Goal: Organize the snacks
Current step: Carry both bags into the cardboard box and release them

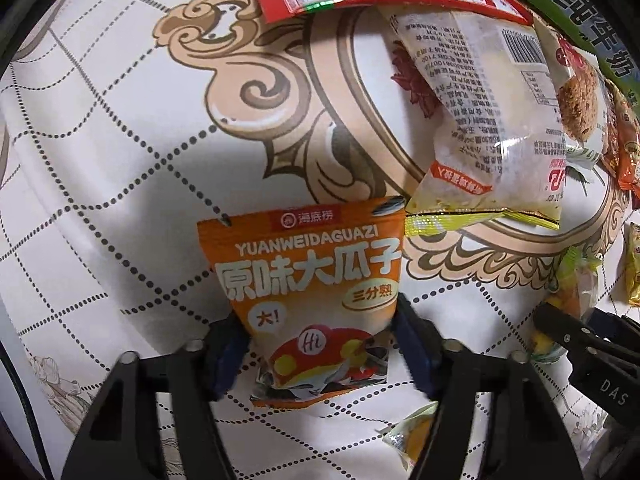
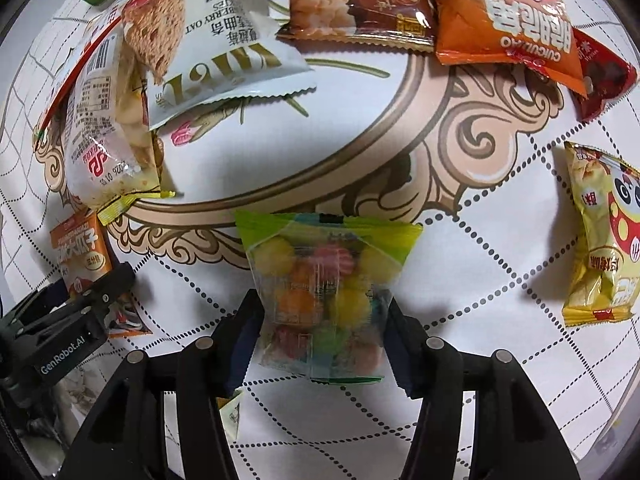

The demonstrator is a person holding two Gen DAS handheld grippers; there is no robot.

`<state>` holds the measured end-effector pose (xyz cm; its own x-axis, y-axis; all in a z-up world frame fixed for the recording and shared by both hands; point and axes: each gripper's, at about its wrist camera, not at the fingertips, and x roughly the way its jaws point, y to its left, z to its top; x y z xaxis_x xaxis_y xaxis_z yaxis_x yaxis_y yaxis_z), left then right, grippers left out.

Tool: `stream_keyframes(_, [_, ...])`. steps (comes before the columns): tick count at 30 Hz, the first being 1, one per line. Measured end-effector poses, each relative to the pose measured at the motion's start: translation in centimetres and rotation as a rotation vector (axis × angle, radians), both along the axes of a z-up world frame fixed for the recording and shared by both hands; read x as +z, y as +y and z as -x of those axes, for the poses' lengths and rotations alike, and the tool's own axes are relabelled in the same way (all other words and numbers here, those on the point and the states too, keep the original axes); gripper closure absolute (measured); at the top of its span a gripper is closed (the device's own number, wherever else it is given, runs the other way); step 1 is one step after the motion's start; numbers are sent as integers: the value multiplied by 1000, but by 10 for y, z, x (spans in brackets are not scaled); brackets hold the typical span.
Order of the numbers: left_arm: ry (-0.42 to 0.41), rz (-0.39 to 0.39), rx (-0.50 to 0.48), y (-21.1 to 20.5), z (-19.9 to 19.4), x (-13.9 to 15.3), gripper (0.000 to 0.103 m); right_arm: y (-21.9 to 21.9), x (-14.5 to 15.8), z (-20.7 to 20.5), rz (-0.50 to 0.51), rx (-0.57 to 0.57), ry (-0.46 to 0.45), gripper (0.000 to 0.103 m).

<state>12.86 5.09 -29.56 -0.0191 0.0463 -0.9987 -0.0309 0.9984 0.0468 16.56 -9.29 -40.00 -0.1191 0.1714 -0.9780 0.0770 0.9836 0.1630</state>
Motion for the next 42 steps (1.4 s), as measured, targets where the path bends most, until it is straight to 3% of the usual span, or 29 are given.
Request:
stream_keyframes(3, [-17, -8, -5, -1, 6, 5, 48, 2, 3, -1, 15, -3, -9, 49])
stream_keyframes(12, [-40, 4, -44, -12, 18, 29, 52, -22, 26, 18, -20, -19, -39, 51])
stream_keyframes(23, [-175, 138, -111, -42, 12, 127, 52, -54, 119, 19, -145, -21, -157, 51])
stream_keyframes(30, [-310, 234, -172, -87, -52, 206, 52, -99, 206, -21, -203, -59, -301, 51])
stream_keyframes(35, [-342, 237, -208, -118, -126, 233, 52, -121, 252, -81, -166, -110, -410, 51])
stream_keyframes(38, [-340, 203, -222, -130, -170, 237, 52, -140, 260, -129, -116, -136, -437, 51])
stream_keyframes(42, [-306, 157, -226, -141, -228, 229, 52, -164, 248, -200, -54, -159, -424, 51])
